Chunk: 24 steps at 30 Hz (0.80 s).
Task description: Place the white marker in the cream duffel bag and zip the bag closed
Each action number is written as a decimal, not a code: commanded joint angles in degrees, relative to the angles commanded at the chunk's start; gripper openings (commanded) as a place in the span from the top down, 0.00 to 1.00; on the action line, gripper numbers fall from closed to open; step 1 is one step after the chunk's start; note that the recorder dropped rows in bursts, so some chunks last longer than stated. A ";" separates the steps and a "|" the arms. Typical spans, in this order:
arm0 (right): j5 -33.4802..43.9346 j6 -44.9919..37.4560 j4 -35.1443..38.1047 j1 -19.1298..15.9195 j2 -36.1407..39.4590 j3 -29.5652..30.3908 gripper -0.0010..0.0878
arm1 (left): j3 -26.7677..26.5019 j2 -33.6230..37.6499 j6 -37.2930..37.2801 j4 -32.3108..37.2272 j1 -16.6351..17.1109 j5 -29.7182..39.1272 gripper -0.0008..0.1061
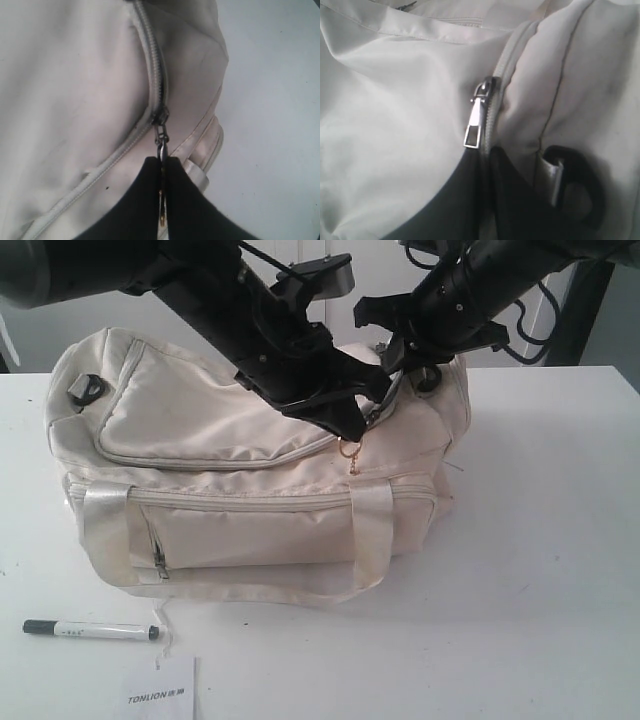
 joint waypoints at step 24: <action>0.22 0.00 -0.90 -0.11 0.00 0.00 0.99 | 0.00 -2.44 -0.10 6.57 0.00 3.59 0.99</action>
